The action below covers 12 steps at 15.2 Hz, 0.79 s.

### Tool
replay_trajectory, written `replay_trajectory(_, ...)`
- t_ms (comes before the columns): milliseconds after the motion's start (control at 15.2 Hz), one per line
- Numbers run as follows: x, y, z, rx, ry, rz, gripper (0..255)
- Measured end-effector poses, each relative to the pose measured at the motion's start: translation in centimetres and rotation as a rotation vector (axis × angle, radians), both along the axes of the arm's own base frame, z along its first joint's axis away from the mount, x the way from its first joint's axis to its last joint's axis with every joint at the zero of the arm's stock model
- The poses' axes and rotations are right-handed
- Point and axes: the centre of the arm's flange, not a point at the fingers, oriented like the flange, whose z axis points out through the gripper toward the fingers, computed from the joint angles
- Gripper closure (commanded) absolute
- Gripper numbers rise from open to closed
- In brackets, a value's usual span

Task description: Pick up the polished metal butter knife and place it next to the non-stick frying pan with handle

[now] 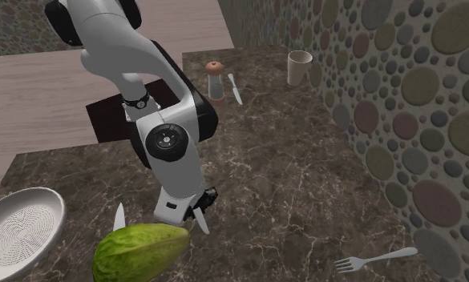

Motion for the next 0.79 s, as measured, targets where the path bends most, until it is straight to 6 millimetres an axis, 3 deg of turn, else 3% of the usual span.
replay_trajectory(264, 0.0, 0.2, 0.8, 0.003, 0.004, 0.003, 255)
replay_trajectory(792, 0.0, 0.3, 5.0, 0.003, 0.004, 0.004, 255)
